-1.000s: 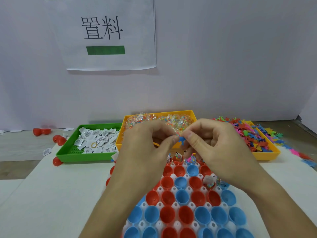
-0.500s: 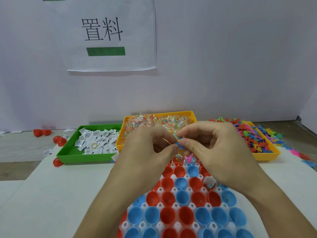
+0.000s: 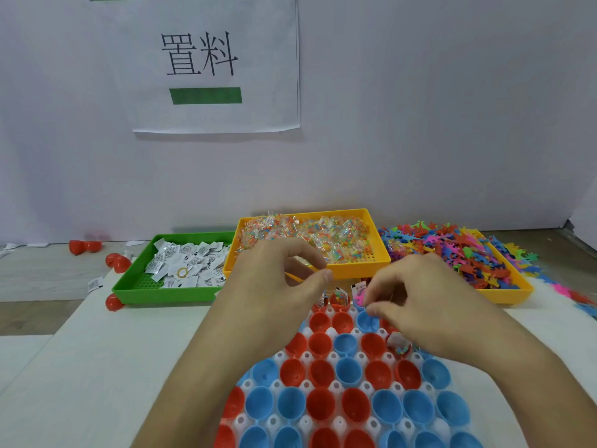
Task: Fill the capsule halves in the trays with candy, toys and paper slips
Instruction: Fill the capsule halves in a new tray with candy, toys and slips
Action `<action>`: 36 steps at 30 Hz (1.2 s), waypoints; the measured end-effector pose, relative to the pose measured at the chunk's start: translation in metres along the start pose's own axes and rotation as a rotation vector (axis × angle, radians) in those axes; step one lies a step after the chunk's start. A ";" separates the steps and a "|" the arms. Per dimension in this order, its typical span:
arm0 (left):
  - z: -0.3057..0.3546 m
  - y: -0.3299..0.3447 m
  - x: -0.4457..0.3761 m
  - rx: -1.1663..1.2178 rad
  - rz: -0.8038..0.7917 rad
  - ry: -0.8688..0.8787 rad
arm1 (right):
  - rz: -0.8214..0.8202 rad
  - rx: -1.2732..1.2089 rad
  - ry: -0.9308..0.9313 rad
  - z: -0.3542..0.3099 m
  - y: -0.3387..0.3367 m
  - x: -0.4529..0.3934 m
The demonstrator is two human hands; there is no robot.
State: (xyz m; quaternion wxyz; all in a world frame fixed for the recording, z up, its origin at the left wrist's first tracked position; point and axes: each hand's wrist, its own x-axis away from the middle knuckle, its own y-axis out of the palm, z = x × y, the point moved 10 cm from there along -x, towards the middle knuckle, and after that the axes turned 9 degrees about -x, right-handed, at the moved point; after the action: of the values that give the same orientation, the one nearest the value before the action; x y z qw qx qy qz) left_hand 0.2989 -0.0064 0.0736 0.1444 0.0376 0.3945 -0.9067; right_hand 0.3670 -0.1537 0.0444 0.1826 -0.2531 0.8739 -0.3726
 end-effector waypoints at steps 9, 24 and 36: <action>0.000 0.002 0.000 -0.008 -0.011 0.004 | -0.096 0.137 0.121 0.016 0.015 0.002; 0.000 0.002 0.000 0.008 -0.006 0.015 | -0.144 0.197 0.160 0.020 0.027 0.002; -0.003 0.001 -0.002 -0.006 0.005 0.010 | -0.136 0.211 0.173 0.024 0.035 0.000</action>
State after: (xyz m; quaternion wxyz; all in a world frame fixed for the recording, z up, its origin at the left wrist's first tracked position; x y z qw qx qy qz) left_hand 0.3007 -0.0044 0.0706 0.1447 0.0425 0.3976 -0.9051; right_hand 0.3682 -0.1461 0.0026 0.1067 -0.2581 0.8233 -0.4942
